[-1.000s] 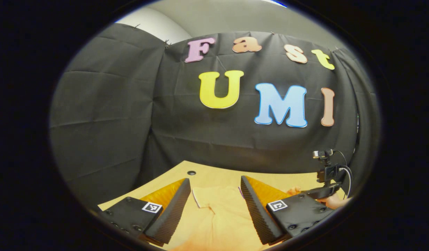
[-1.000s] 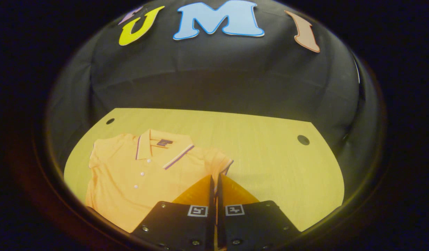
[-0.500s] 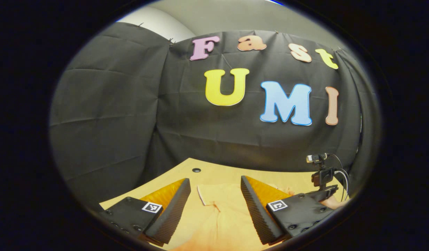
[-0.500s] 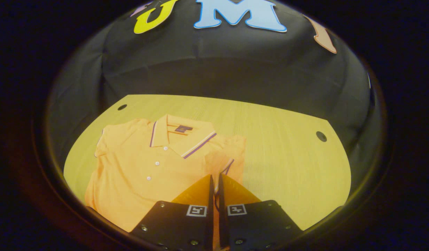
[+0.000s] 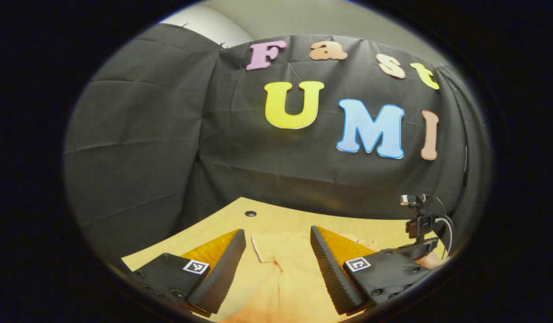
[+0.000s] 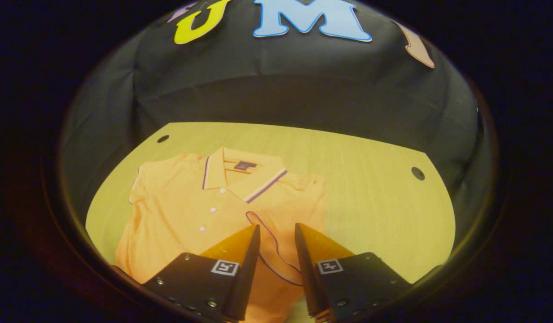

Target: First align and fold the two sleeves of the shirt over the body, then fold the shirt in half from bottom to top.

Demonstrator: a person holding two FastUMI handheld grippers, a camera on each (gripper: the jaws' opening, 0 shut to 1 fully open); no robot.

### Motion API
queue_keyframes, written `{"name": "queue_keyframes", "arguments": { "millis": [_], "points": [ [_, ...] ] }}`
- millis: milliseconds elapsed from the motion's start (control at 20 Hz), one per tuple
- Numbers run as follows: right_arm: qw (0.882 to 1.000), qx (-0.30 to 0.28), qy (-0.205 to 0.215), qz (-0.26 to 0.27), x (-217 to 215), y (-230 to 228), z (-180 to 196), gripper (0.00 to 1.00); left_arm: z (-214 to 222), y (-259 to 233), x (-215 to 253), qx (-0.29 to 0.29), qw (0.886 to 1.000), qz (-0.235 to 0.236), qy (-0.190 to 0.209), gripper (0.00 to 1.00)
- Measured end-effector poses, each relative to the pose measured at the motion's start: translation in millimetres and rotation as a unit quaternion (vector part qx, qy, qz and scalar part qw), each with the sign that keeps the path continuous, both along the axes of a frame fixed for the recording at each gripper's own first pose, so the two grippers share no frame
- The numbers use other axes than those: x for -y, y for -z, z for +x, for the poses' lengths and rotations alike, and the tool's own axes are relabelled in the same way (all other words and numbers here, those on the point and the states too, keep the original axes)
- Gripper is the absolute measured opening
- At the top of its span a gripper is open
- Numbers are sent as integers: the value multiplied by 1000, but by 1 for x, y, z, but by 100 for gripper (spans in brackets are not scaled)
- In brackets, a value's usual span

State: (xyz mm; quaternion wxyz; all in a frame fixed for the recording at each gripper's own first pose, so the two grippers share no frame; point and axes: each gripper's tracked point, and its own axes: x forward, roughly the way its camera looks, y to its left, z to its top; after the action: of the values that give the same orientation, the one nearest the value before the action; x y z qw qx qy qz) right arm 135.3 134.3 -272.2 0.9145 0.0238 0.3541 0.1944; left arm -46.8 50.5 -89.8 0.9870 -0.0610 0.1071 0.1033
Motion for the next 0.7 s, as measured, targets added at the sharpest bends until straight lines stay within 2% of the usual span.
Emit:
{"name": "queue_keyframes", "arguments": {
  "millis": [50,100,150,350,500,700],
  "points": [
    [1000,4,3,2,1,-6,-3,60,5,6,-1,-3,1000,-2,5,95],
    [1000,10,4,6,2,-14,-7,64,9,11,-1,-6,1000,-5,11,95],
    [1000,18,5,11,3,-24,-10,75,17,18,0,-10,1000,-8,18,94],
    [998,59,19,15,9,-67,-28,91,45,50,-5,-30,999,-21,40,95],
    [995,89,34,22,10,-96,-44,91,67,76,-19,-48,997,-31,48,95],
    [991,117,58,28,15,-129,-73,91,104,122,-50,-80,995,-35,38,94]
  ]
}}
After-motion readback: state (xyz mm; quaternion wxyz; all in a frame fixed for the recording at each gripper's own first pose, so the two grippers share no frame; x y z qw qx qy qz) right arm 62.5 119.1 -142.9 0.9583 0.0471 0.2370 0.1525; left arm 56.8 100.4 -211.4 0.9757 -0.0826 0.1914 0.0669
